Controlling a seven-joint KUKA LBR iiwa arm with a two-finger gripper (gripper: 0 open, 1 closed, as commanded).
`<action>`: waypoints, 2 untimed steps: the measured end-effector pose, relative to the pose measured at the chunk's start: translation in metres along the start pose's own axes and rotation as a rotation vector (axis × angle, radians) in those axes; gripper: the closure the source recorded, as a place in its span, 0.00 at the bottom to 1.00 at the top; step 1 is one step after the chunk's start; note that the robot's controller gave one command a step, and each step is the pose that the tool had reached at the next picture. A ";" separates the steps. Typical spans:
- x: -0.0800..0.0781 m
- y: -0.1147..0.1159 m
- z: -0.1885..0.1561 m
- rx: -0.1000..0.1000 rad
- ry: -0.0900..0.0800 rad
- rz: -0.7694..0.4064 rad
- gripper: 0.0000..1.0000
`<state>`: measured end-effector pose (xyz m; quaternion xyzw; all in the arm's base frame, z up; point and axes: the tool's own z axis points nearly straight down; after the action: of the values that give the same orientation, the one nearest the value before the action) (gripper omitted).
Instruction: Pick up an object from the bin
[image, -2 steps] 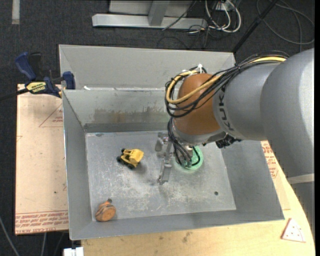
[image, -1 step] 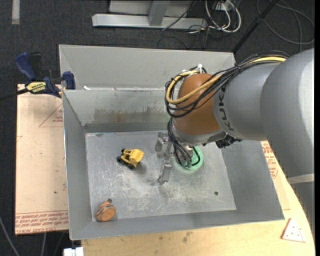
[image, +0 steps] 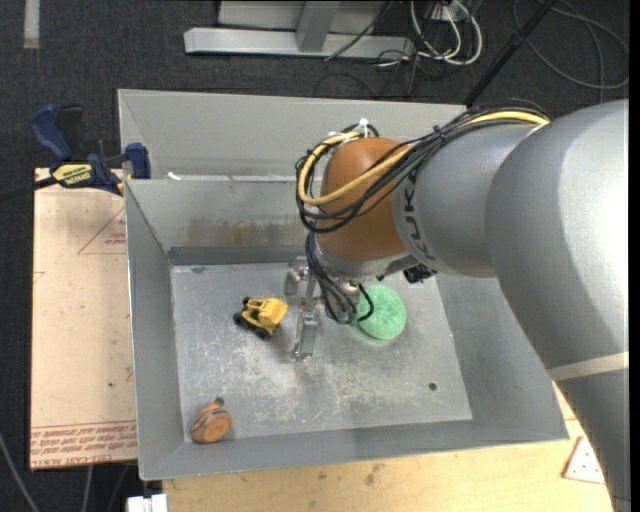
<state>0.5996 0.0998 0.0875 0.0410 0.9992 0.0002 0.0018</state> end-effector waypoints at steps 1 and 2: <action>-0.020 0.021 0.013 -0.002 -0.001 -0.011 0.00; -0.034 0.035 0.016 -0.001 0.000 -0.146 0.00</action>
Offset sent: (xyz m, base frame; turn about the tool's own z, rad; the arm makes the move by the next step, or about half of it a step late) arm 0.0428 0.0367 -0.0175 -0.1819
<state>0.6366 0.1315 0.0715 -0.0319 0.9995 0.0006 0.0019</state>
